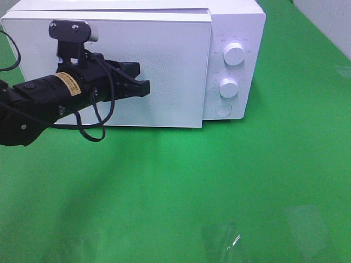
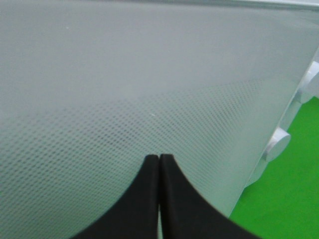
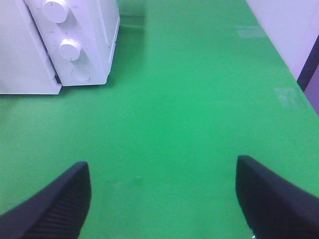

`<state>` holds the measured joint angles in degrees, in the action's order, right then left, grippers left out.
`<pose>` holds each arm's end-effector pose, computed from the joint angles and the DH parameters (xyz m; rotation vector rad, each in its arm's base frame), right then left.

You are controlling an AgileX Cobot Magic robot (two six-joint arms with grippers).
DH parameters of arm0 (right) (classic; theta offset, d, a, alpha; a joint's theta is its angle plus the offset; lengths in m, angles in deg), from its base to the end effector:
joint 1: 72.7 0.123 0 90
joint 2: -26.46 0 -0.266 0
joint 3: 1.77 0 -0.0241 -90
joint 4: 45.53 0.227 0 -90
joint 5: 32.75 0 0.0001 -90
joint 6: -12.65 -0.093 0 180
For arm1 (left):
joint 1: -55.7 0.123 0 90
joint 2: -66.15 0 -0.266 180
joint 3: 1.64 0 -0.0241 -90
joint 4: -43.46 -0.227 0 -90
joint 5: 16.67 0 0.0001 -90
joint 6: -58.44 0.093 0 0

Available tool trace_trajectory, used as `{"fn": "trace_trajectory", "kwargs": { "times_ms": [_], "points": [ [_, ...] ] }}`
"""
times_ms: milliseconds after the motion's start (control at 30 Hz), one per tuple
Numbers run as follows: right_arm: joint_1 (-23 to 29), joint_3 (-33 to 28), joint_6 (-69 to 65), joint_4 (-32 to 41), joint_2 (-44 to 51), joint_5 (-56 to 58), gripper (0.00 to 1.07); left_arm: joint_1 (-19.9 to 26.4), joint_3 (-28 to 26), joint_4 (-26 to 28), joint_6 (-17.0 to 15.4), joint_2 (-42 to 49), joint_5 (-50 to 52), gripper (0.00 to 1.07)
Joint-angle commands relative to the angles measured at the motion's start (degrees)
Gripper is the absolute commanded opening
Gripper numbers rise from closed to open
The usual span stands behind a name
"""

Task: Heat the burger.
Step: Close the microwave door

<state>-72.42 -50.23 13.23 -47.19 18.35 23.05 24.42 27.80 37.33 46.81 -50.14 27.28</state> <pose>-0.0012 -0.0022 0.2702 -0.0149 1.9610 -0.0376 0.3009 -0.1909 0.1682 0.4309 1.7599 -0.5473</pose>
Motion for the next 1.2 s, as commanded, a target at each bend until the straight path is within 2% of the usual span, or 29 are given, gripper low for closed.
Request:
{"fn": "trace_trajectory", "kwargs": {
  "times_ms": [33, 467, 533, 767, 900, 1200],
  "points": [
    [-0.3, -0.1, -0.2, 0.1, 1.5, -0.7, 0.76, -1.7, -3.8, 0.6, -0.5, -1.6, -1.5, 0.00],
    [-0.3, -0.1, -0.2, 0.1, 1.5, -0.7, 0.76, -2.9, -12.5, 0.7, -0.7, -6.1, -5.6, 0.00],
    [-0.3, -0.1, -0.2, 0.1, 1.5, -0.7, 0.76, -2.9, -15.2, 0.4, -0.8, -7.3, -6.9, 0.00],
    [-0.3, -0.1, -0.2, 0.1, 1.5, -0.7, 0.76, -2.9, -17.7, 0.4, -1.0, -8.8, -7.1, 0.00],
    [-0.3, -0.1, -0.2, 0.1, 1.5, -0.7, 0.76, -2.9, -21.8, 0.1, -1.1, -10.8, -10.0, 0.00],
    [-0.3, -0.1, -0.2, 0.1, 1.5, -0.7, 0.76, -3.0, -22.7, -1.7, -3.2, -11.3, -10.1, 0.00]
  ]
}}
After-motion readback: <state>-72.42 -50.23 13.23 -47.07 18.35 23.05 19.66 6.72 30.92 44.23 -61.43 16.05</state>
